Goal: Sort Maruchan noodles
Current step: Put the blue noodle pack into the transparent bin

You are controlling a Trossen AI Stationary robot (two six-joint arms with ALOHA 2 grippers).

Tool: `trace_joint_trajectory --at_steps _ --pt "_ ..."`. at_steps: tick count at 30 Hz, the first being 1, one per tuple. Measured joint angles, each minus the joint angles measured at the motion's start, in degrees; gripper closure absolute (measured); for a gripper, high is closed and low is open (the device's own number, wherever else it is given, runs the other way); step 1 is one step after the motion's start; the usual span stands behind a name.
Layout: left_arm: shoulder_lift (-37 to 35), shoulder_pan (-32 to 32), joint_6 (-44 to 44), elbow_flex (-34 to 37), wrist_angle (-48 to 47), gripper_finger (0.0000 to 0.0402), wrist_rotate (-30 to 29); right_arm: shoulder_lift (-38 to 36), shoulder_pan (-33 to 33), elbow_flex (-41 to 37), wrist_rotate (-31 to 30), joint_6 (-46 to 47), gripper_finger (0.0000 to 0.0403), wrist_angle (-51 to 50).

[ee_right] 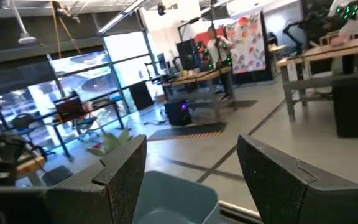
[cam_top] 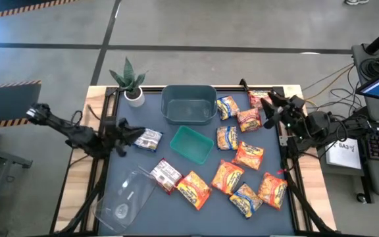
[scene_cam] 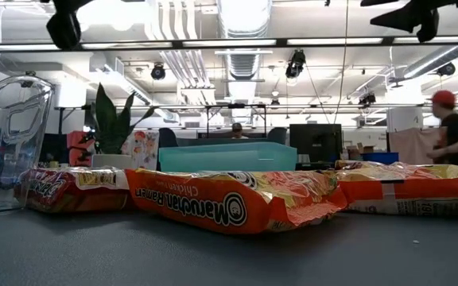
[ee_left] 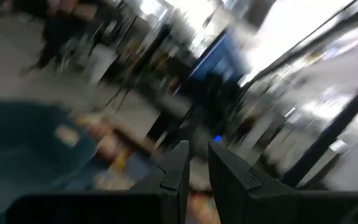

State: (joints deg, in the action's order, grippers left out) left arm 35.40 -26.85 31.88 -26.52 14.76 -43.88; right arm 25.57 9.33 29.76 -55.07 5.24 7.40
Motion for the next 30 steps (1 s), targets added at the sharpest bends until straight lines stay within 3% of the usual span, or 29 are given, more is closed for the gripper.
trace_joint_trajectory --at_steps 7,10,15,21,27,30 --pt "15.85 0.04 27.54 -20.68 -44.76 0.0361 -2.42 -0.01 0.0 0.0 -0.52 -0.85 0.0163 -1.11" --pt "23.42 0.13 37.84 -26.51 -57.45 0.0361 -2.26 0.1 0.01 0.0 -0.52 -3.03 0.0163 -2.06" --pt "33.36 2.58 47.43 -34.07 -72.07 0.0361 3.99 0.1 0.0 -0.02 -0.5 -7.37 0.0163 -2.12" --pt "40.64 6.11 44.81 -36.33 -73.95 0.0361 13.02 0.08 0.0 -0.02 -0.49 -5.29 0.0163 -2.07" --pt "44.06 10.13 25.01 -36.14 -71.08 0.0361 21.83 0.08 -0.01 -0.02 -0.48 -5.43 0.0163 -2.05" --pt "44.63 13.07 20.44 -35.71 -70.6 0.0361 24.2 0.08 0.0 -0.02 -0.48 -5.48 0.0163 -2.05"
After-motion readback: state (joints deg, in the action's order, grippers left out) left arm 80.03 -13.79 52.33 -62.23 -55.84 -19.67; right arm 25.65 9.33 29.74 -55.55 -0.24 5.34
